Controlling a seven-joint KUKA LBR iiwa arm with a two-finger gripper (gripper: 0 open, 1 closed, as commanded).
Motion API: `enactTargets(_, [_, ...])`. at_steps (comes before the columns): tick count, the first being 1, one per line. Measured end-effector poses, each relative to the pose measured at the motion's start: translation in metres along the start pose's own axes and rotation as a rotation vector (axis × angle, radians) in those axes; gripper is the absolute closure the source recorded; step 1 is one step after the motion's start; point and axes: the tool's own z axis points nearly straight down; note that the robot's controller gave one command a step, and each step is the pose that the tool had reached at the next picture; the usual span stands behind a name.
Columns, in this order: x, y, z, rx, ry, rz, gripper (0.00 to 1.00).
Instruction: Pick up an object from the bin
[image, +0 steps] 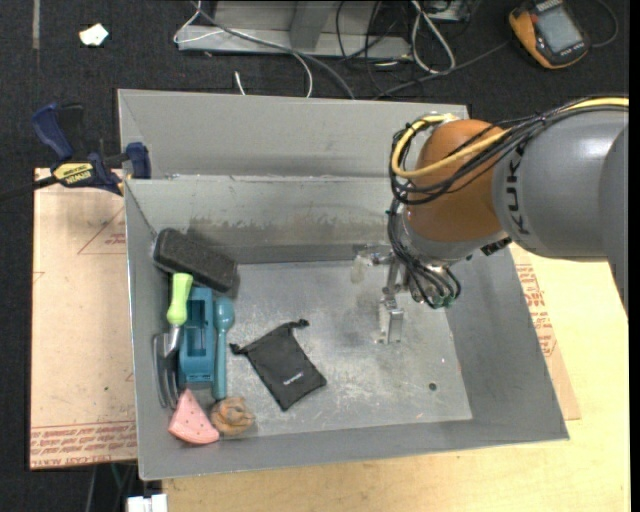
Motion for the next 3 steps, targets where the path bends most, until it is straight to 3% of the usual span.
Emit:
enactTargets(1, [-0.006,0.084,0.019,-0.006,0.01,-0.06,0.0])
enactTargets(2, [-0.017,0.128,0.049,0.002,-0.004,-0.125,0.0])
enactTargets(3, [0.015,0.156,0.048,-0.007,0.004,-0.204,1.0])
